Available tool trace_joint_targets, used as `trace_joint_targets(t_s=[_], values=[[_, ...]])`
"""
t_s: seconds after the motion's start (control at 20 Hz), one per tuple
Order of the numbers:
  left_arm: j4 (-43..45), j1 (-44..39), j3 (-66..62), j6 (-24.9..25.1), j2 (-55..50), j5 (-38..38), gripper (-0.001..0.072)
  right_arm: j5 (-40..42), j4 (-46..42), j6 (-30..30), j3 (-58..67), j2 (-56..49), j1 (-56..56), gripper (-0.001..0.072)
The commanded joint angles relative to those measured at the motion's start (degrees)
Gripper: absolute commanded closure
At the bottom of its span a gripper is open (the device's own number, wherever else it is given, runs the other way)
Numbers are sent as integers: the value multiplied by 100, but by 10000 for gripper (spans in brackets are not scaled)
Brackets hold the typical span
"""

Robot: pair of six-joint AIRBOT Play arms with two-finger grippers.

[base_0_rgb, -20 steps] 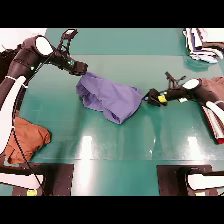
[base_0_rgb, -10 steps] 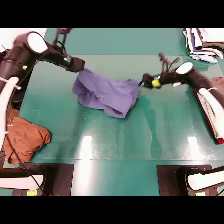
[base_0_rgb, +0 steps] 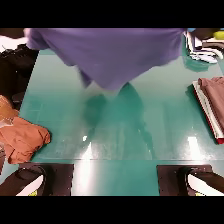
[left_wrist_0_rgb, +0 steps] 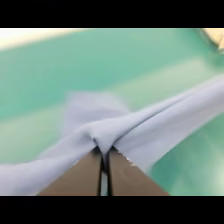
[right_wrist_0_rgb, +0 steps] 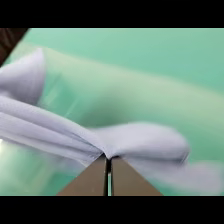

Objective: Fold the shirts.

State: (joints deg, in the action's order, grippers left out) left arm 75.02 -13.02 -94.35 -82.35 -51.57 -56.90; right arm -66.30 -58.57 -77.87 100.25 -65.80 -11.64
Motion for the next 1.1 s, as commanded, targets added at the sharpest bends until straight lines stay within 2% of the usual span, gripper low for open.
trace_joint_targets(t_s=[0.0, 0.15, 0.3, 0.45, 0.55, 0.65, 0.75, 0.85, 1.05], values=[[-109, 7, 0, -22, 765, 96, 681, -236, -616, -122, 291, 817, 33, 698], [-306, 7, -11, -15, 785, 20, 682, -243, -909, -374, 291, 1145, 33, 698], [-310, 7, 44, -15, 426, -483, 682, -330, -903, -546, 291, 953, 33, 698], [-304, 7, 463, -17, -203, -1344, 682, -1088, -903, -863, 286, 186, 13, 698], [-308, 7, 1062, -17, -632, -1751, 682, -1687, -905, -872, 282, -514, -127, 698], [-302, -57, 1939, -17, -909, -1683, 682, -2096, -911, -866, 251, -1209, -339, 698], [-306, -273, 2898, -13, -1036, -1252, 682, -2026, -911, -863, -87, -1637, -518, 698], [-308, -544, 3707, -11, -1069, -820, 681, -1864, -903, -863, -520, -1834, -568, 698], [-372, -793, 4291, -13, -1067, -691, 676, -1729, -903, -863, -1104, -1840, -564, 698]])
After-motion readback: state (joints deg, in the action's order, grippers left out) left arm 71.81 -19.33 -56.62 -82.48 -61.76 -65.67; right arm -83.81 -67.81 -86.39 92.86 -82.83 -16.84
